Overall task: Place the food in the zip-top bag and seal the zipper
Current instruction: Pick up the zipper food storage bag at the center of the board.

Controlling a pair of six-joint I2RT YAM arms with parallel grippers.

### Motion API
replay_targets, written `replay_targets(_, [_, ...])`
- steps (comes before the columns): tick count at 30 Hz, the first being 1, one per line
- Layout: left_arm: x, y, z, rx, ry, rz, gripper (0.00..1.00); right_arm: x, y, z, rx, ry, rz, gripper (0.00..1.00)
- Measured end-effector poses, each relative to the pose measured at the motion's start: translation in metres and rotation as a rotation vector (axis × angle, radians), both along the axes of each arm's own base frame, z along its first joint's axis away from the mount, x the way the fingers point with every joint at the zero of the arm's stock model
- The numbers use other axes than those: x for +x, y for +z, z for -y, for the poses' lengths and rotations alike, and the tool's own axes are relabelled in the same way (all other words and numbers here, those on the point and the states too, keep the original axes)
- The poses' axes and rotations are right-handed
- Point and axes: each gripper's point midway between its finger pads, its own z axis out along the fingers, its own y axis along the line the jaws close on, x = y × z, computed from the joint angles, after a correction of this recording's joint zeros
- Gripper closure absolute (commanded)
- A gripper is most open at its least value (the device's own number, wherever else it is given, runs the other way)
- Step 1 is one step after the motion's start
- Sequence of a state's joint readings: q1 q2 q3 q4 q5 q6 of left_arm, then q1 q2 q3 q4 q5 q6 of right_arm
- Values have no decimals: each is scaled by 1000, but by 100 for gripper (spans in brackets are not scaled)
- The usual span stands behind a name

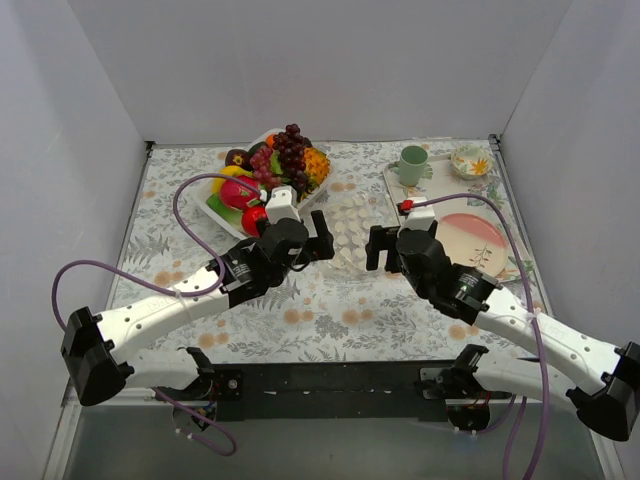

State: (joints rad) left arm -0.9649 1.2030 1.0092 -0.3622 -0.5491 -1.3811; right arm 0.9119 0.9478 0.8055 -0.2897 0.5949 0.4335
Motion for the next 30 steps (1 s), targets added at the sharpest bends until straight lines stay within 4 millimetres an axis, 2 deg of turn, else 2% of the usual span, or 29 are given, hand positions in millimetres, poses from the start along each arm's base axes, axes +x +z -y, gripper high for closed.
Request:
replay_targets(7, [2,0,0,-20,4,-11,2,-1,-1,16,-10,-72,-2,1])
replay_targets(10, [13,-2,7,-22,5,-19,5,0,-4,24,-20,-104,-16,2])
replay_targets(14, [37,-9,38,16,-21,-36,10,10,-9,46,-7,-174,-54,2])
replay_targets(21, [66,-48,83,124,-82,-76,19,29,-1,96,116,-310,-90,2])
replay_targets(26, [76,-79,117,189,-149,-96,17,25,1,112,149,-343,-103,2])
replay_targets(30, [71,-104,149,220,-227,-117,17,14,9,121,178,-364,-86,2])
